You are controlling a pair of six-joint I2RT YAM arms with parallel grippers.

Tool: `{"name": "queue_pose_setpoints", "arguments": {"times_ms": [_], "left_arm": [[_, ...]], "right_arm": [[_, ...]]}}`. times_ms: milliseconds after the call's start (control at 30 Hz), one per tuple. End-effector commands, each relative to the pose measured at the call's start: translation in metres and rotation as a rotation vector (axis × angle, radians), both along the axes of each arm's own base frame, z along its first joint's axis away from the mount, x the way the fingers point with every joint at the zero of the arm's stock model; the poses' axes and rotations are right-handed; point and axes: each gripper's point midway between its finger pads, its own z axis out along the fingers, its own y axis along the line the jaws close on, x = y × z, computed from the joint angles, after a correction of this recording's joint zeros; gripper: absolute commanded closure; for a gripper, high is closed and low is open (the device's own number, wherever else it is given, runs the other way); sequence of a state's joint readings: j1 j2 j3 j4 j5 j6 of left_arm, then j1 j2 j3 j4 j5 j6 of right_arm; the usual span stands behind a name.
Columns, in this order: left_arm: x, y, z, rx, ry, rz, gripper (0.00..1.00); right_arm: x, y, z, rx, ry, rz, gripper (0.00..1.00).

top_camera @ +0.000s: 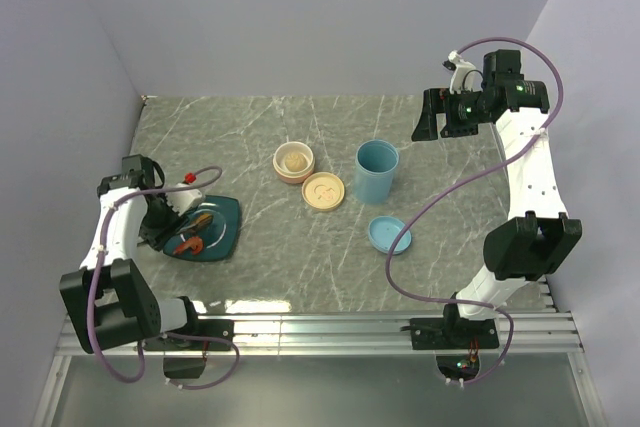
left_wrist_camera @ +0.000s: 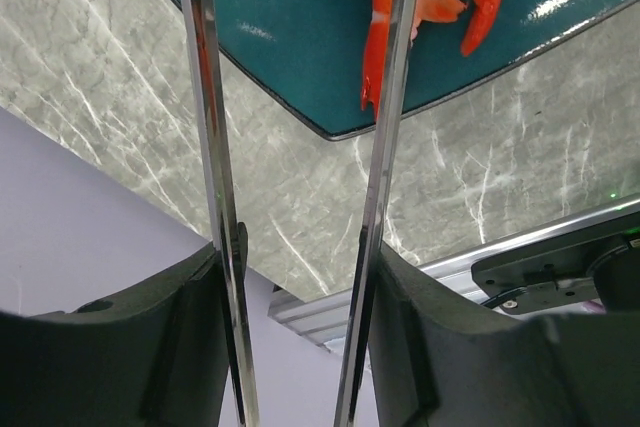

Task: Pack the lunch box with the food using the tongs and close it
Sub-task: Pick up the food using the clamp, then place the food into the lunch box

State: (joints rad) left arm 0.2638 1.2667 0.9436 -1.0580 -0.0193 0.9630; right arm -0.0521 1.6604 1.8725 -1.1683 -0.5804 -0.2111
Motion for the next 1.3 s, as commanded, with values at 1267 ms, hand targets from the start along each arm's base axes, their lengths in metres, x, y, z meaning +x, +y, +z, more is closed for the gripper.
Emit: {"name": "queue_pose_setpoints", "arguments": {"times_ms": [1267], "left_arm": [[0.083, -0.146, 0.122, -0.41, -0.238, -0.156, 0.7]], "right_arm": [[0.006, 0.002, 0.015, 0.006, -0.051, 0.013, 0.0]]}}
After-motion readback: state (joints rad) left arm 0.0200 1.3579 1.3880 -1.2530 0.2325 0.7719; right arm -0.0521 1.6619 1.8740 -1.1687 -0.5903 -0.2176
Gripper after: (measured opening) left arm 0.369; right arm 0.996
